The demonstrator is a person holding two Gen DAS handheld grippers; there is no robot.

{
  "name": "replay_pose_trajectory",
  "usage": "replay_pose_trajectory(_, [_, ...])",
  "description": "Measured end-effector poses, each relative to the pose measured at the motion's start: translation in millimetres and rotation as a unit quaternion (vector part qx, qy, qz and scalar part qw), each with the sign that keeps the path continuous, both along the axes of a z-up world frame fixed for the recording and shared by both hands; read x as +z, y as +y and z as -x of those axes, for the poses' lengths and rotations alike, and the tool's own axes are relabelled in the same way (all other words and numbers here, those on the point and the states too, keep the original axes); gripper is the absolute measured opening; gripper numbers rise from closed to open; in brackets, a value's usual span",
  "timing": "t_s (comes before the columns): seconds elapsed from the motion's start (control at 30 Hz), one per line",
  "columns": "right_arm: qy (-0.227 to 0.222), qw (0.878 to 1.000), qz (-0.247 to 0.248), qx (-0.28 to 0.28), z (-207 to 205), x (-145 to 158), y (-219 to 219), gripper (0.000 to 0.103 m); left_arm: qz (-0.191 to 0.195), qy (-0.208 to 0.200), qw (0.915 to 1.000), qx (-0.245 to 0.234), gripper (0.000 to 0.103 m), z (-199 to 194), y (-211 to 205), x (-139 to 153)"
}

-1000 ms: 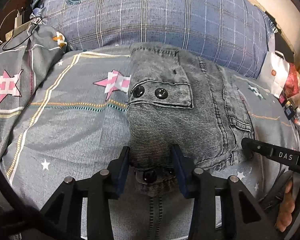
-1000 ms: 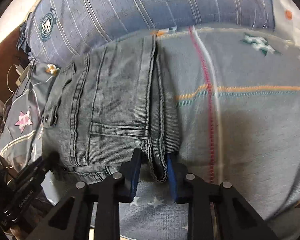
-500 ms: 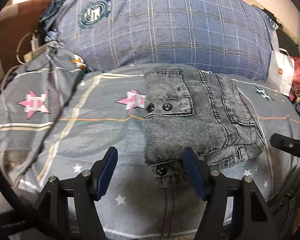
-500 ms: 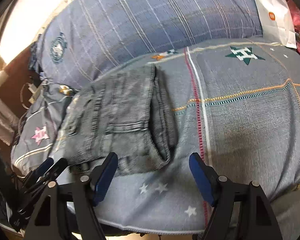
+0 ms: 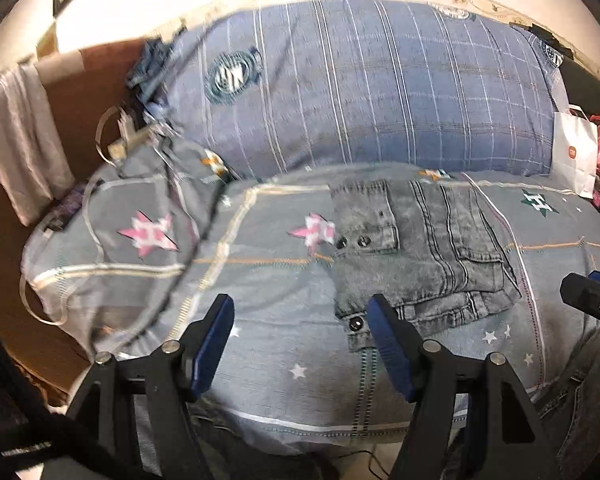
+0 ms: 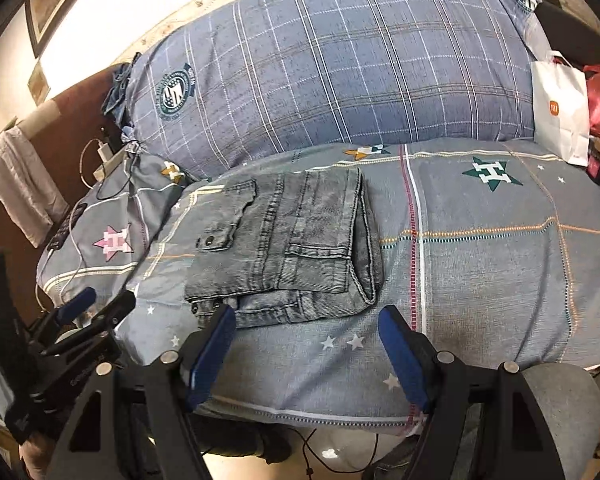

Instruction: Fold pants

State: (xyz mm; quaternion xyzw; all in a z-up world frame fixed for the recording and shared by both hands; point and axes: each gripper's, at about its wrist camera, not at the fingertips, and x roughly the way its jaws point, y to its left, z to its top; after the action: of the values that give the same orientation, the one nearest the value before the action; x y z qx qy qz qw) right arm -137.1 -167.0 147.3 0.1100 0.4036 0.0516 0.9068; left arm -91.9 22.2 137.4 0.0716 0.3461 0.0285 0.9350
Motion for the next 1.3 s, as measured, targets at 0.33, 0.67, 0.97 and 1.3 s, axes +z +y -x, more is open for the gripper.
replay_pose_trajectory(0.33, [-0.010,0.998,0.055,-0.012,8,25,11,0.077,0.019,-0.006,0.9996,-0.020,0.073,11,-1,23])
replay_pose_trajectory(0.67, [-0.010,0.999,0.050,-0.013,11,27,11,0.077,0.052,0.018,0.9985,-0.010,0.078,8,6,19])
replay_pose_trajectory(0.97, [-0.018,0.999,0.049,-0.012,16,34,12,0.077,0.056,0.030,0.9978,-0.019,0.078,11,2,23])
replay_pose_trajectory(1.3, [-0.022,0.998,0.050,-0.013,17,38,13,0.077,0.057,0.029,0.9979,-0.013,0.079,12,3,28])
